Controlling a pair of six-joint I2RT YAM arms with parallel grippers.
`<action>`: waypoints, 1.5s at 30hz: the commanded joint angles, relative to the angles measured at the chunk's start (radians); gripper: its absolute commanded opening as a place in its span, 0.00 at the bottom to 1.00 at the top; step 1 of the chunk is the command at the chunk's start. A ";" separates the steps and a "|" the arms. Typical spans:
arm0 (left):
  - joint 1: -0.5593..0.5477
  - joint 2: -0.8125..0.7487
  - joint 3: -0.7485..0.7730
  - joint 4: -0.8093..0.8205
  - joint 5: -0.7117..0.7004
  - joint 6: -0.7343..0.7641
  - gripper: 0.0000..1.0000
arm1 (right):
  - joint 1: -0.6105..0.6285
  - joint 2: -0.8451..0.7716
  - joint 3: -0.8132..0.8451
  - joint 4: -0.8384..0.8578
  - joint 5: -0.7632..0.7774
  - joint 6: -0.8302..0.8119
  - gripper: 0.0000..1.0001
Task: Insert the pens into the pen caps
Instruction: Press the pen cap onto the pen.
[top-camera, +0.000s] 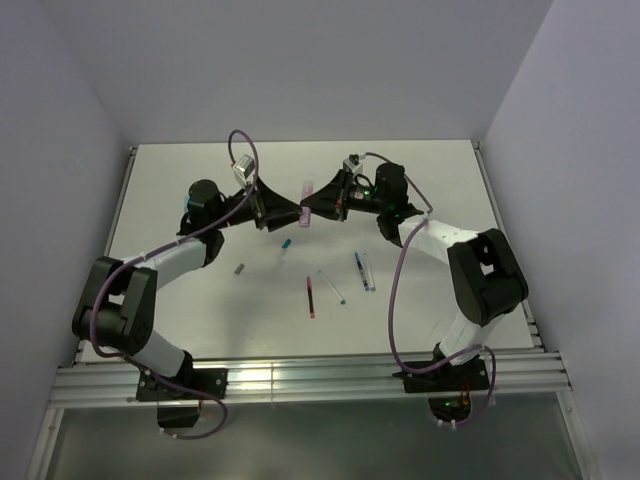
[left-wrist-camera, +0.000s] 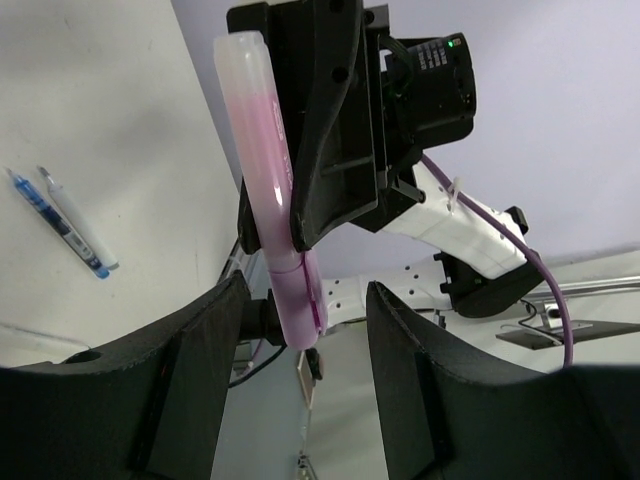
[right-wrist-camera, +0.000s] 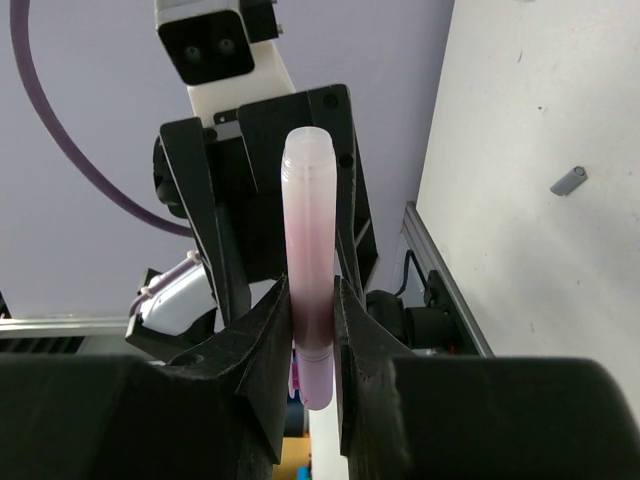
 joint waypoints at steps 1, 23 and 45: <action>-0.021 -0.038 -0.008 0.054 0.019 -0.019 0.58 | -0.003 -0.033 0.007 0.053 -0.005 0.000 0.00; -0.097 -0.031 -0.034 0.082 0.004 -0.083 0.45 | -0.004 -0.037 -0.004 0.057 -0.005 -0.006 0.00; -0.066 -0.010 -0.026 0.171 -0.010 -0.125 0.00 | 0.051 -0.092 -0.080 0.056 -0.006 -0.072 0.00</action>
